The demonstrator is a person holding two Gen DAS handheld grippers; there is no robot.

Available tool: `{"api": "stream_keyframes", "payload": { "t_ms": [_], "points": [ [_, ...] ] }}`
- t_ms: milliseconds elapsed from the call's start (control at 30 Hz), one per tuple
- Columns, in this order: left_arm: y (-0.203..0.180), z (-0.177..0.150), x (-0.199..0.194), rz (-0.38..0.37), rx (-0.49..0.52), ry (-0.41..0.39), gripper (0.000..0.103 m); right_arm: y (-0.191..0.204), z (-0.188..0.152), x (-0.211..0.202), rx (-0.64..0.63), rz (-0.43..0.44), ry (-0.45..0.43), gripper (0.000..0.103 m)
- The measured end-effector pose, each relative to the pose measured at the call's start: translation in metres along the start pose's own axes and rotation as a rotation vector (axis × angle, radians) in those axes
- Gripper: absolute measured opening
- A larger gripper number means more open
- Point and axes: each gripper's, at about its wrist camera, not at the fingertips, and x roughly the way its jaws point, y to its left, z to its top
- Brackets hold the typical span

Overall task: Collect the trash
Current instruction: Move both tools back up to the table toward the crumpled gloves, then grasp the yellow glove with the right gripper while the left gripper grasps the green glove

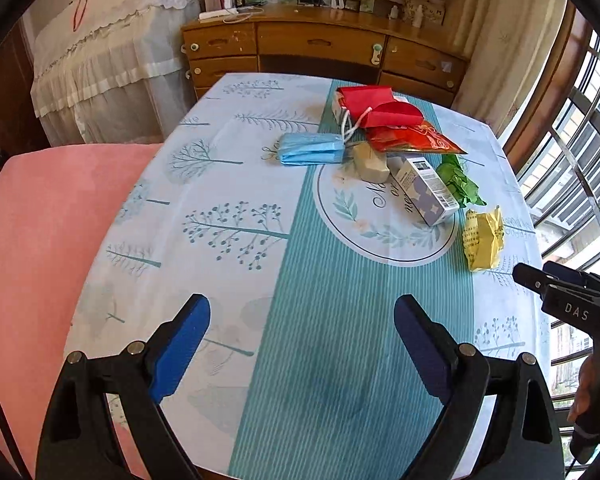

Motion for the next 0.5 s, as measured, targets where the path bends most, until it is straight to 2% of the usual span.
{"api": "stream_keyframes", "payload": {
  "t_ms": [67, 333, 367, 433, 500],
  "points": [
    [-0.013, 0.009, 0.014, -0.004, 0.0, 0.036, 0.082, -0.008, 0.013, 0.016, -0.007, 0.016, 0.014, 0.065],
    [-0.058, 0.036, 0.049, -0.016, 0.03, 0.112, 0.082, -0.016, 0.039, 0.067, -0.056, 0.098, 0.087, 0.063],
    [-0.063, 0.04, 0.052, -0.022, 0.031, 0.119, 0.082, -0.015, 0.039, 0.071, -0.069, 0.101, 0.094, 0.06],
    [-0.072, 0.048, 0.057, -0.037, 0.031, 0.13, 0.082, -0.013, 0.038, 0.077, -0.093, 0.113, 0.115, 0.038],
    [-0.081, 0.057, 0.061, -0.065, 0.037, 0.139, 0.082, -0.016, 0.037, 0.078, -0.1, 0.136, 0.12, 0.035]
  ]
}}
